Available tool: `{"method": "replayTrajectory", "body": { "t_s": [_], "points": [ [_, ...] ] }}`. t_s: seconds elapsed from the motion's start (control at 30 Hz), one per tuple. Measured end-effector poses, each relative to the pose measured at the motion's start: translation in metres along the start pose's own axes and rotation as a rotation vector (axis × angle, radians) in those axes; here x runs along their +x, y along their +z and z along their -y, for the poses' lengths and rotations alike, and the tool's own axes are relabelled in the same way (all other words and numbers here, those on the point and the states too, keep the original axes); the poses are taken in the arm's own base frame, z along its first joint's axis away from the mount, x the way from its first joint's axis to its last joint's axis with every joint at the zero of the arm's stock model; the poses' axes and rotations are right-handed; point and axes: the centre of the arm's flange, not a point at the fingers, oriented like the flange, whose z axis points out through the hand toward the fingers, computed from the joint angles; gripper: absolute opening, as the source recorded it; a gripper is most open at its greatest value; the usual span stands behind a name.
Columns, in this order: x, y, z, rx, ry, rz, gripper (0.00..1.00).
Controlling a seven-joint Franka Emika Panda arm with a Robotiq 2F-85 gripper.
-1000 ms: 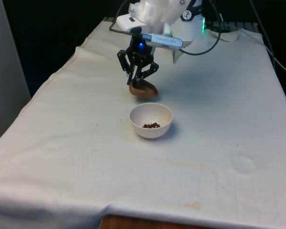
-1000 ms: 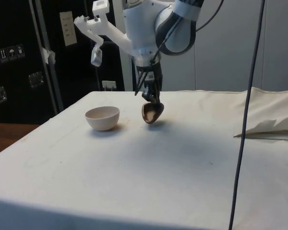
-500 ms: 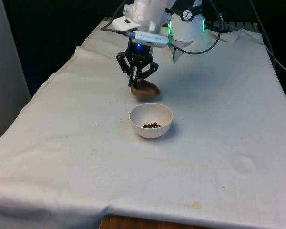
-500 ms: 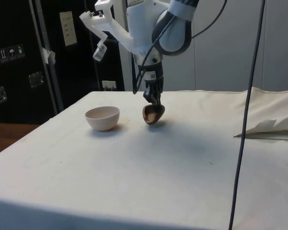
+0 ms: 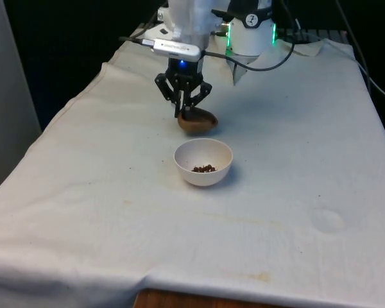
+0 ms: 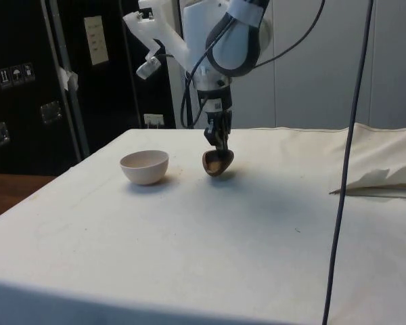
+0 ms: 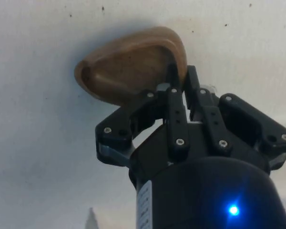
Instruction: Pour the coffee beans from the cup into the bowl.
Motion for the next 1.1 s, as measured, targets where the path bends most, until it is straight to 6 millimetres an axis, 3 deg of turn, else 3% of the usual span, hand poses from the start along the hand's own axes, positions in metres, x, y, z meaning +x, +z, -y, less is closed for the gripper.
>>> {"method": "replayTrajectory", "body": {
  "t_s": [0.73, 0.9, 0.93, 1.0, 1.03, 1.1],
  "points": [
    [-0.004, 0.005, -0.018, 0.121, -0.022, -0.01, 0.01],
    [-0.003, 0.005, -0.017, 0.121, -0.024, -0.011, 0.31],
    [-0.003, 0.005, -0.017, 0.121, -0.024, -0.011, 0.31],
    [-0.003, 0.005, -0.016, 0.121, -0.025, -0.011, 0.41],
    [-0.003, 0.005, -0.016, 0.121, -0.025, -0.011, 0.51],
    [-0.003, 0.005, -0.016, 0.121, -0.025, -0.011, 0.62]
  ]
}}
